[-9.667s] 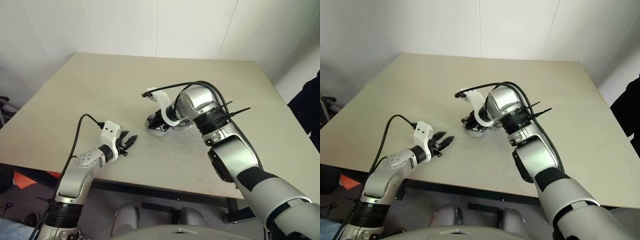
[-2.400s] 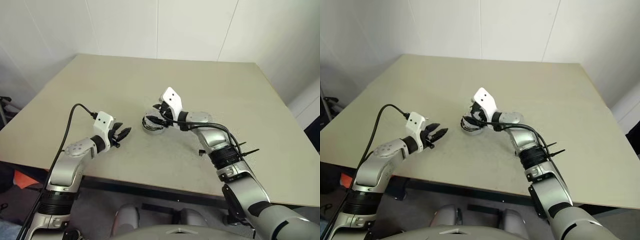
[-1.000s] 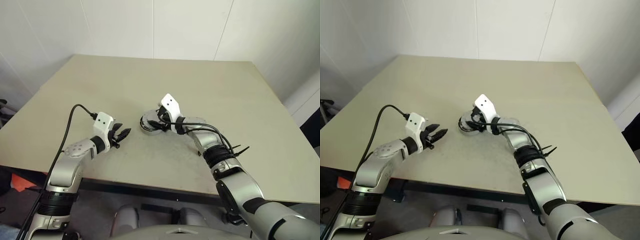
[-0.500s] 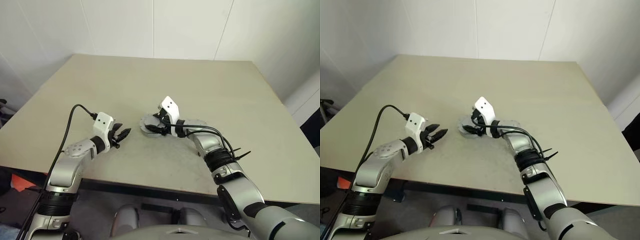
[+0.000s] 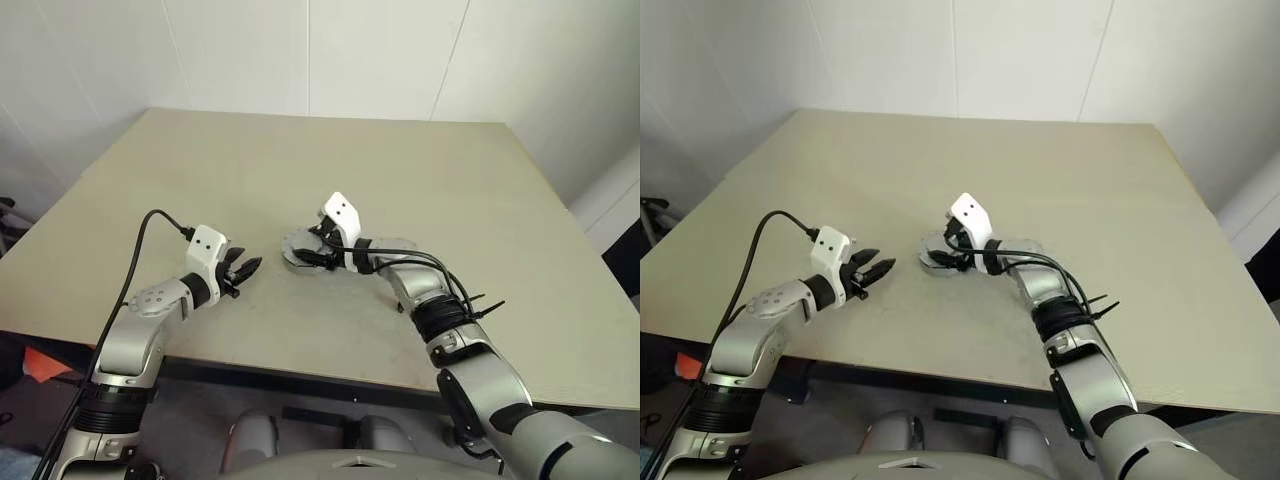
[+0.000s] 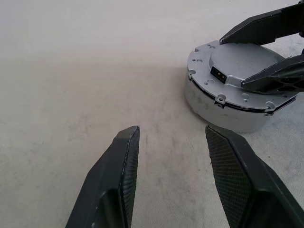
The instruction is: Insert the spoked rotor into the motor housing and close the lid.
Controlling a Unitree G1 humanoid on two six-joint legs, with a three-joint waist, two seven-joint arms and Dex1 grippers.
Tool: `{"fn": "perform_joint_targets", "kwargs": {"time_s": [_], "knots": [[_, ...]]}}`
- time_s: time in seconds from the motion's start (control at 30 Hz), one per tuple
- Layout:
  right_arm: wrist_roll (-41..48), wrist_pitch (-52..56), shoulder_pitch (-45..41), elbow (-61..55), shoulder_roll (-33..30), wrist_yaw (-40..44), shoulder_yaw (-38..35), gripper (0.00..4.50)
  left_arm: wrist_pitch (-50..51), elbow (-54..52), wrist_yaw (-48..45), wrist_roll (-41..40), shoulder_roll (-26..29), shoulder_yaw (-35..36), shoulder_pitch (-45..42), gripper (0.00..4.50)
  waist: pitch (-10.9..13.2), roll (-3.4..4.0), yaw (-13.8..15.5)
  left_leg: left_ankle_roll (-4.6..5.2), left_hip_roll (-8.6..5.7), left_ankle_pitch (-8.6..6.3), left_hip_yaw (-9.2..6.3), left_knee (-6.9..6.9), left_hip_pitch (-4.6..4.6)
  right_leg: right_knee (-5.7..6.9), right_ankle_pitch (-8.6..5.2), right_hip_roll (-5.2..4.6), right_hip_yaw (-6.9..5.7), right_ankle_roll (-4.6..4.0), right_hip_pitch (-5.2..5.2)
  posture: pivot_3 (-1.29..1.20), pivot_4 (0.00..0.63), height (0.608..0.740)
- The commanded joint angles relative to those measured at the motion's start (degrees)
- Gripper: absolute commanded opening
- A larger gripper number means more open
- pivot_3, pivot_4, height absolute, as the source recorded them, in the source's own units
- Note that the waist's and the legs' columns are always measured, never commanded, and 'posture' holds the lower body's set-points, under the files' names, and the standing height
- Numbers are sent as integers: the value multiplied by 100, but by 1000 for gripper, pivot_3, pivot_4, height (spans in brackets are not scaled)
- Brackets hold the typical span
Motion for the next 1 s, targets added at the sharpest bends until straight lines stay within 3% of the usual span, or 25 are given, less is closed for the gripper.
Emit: {"fn": "perform_joint_targets", "kwargs": {"time_s": [0.03, 1.0], "knots": [[-75, 102, 4, -121, -124, 65, 72, 2940, -27, -227, 27, -20, 26, 68, -33, 2333, 0, 0, 0, 0, 0, 0, 0, -1, 0, -2, 0, 0, 0, 0, 0, 0, 0, 740], [-219, 468, 160, -126, -374, 377, 504, 2940, -1, -185, 82, -54, -18, 91, -102, 2333, -1, -1, 51, 26, -6, -18, 0, -13, 9, -47, -5, -2, -2, 8, 36, 0, 0, 740]]}}
